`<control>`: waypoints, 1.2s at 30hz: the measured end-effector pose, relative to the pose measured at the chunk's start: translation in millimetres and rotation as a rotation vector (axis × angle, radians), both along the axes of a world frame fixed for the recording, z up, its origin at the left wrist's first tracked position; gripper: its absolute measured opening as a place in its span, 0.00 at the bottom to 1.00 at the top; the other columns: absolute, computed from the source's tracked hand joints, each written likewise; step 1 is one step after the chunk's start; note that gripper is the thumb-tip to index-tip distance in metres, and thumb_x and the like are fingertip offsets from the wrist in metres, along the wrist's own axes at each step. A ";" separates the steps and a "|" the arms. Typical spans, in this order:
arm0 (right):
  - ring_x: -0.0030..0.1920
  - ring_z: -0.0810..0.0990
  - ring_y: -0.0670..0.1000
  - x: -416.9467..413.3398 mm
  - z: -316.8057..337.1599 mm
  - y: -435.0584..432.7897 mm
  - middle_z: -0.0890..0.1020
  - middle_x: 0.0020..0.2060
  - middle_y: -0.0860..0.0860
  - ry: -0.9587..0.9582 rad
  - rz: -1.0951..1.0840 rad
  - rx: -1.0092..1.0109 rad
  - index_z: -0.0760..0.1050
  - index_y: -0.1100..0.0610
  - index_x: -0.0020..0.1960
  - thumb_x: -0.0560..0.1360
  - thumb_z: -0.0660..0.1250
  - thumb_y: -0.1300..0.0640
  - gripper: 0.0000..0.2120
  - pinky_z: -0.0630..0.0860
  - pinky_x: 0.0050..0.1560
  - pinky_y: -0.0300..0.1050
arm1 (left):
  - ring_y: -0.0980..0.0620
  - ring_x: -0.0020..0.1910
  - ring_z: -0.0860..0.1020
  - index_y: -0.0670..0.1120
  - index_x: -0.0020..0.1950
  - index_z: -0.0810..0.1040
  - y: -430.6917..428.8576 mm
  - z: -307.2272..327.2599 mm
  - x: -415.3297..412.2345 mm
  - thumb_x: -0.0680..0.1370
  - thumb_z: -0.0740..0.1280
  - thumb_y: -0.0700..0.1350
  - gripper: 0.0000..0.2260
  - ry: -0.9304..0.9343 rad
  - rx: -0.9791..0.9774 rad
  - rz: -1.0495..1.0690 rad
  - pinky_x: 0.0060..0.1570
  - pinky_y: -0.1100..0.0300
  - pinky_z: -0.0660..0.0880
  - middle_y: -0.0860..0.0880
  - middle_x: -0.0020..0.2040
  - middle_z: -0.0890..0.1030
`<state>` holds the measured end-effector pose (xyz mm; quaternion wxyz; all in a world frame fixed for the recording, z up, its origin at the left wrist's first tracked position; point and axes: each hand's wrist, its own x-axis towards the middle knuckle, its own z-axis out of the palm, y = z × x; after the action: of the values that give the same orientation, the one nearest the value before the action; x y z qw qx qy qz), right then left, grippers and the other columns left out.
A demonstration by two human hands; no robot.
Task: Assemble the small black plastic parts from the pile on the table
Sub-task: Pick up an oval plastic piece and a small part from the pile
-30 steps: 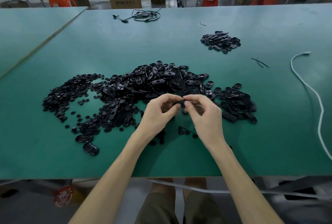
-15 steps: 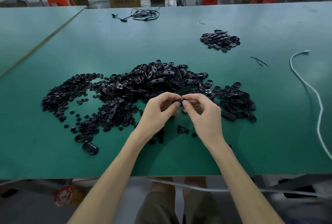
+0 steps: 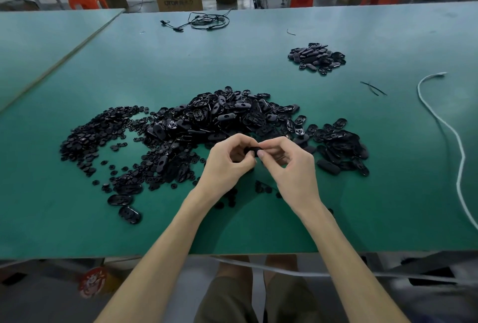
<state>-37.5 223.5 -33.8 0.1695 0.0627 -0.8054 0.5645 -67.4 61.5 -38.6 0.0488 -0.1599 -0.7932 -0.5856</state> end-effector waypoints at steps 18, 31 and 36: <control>0.42 0.85 0.48 2.2 2.5 0.1 0.84 0.43 0.45 0.048 -0.052 -0.045 0.81 0.49 0.54 0.81 0.70 0.64 0.10 0.81 0.45 0.42 | 0.53 0.42 0.86 0.43 0.57 0.84 -1.3 4.2 -0.1 0.81 0.71 0.35 0.07 -0.011 0.132 -0.047 0.46 0.61 0.81 0.49 0.45 0.88; 0.41 0.86 0.44 1.6 0.0 0.3 0.85 0.49 0.49 0.028 -0.037 0.013 0.84 0.51 0.52 0.81 0.69 0.66 0.11 0.82 0.46 0.39 | 0.47 0.40 0.84 0.41 0.54 0.84 -0.7 4.5 2.4 0.81 0.70 0.33 0.06 -0.023 0.066 0.009 0.49 0.48 0.83 0.44 0.43 0.86; 0.43 0.87 0.44 1.9 0.4 0.4 0.86 0.48 0.50 0.034 -0.042 -0.006 0.84 0.50 0.51 0.80 0.68 0.67 0.13 0.84 0.48 0.44 | 0.46 0.45 0.85 0.41 0.56 0.84 -1.3 4.1 1.7 0.81 0.70 0.35 0.06 -0.022 0.071 -0.017 0.52 0.48 0.83 0.46 0.47 0.87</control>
<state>-35.7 223.8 -33.5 0.1952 0.0547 -0.8018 0.5622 -65.6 60.2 -34.6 0.0406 -0.1581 -0.7711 -0.6154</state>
